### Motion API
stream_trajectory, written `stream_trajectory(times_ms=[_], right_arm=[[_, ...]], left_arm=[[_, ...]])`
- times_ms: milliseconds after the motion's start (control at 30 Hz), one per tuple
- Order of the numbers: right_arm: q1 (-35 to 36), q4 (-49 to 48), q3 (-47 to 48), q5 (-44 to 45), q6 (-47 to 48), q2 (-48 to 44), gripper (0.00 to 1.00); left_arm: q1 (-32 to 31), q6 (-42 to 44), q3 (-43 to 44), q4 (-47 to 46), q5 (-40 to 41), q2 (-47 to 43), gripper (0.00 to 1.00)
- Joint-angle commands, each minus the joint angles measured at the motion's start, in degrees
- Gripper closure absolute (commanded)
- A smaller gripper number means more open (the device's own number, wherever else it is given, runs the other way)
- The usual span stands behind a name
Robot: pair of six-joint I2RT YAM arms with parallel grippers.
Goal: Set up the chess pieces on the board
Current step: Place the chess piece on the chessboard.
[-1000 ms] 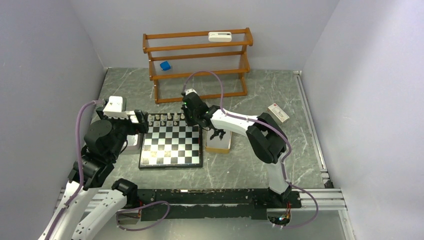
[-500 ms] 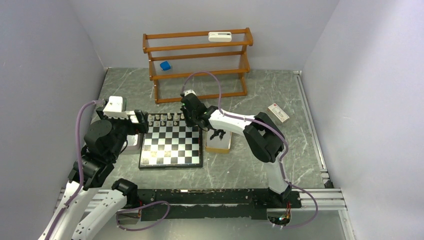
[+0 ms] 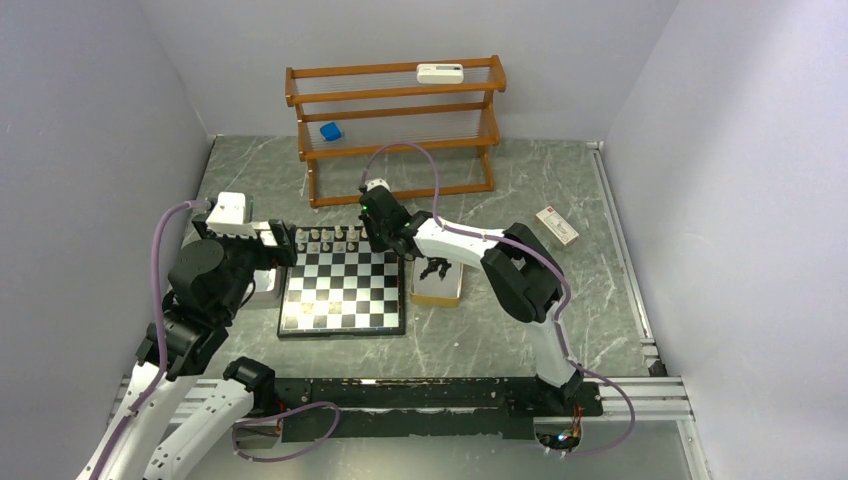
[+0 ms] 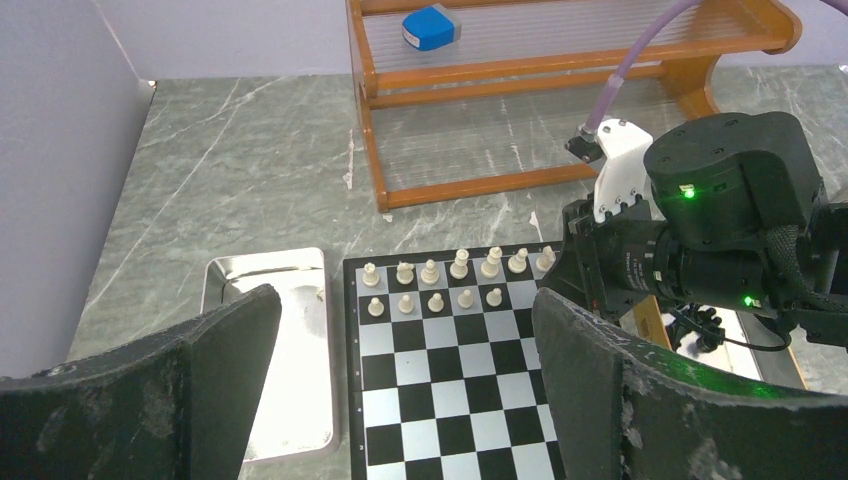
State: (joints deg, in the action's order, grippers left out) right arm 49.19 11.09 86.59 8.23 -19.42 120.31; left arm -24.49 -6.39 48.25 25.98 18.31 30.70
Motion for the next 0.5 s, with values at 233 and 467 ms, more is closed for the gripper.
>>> stream_trajectory(times_ms=[233,467], right_arm=[[-0.68,1.94,0.35,0.4,-1.49,0.39,0.87],[-0.7,3.0,0.09,0.86,-1.93,0.22,0.87]], left_arm=[[-0.19,0.28,-0.44,-0.84,0.29,0.06,0.0],[-0.14,0.35,-0.44,-0.84,0.24,0.21,0.0]])
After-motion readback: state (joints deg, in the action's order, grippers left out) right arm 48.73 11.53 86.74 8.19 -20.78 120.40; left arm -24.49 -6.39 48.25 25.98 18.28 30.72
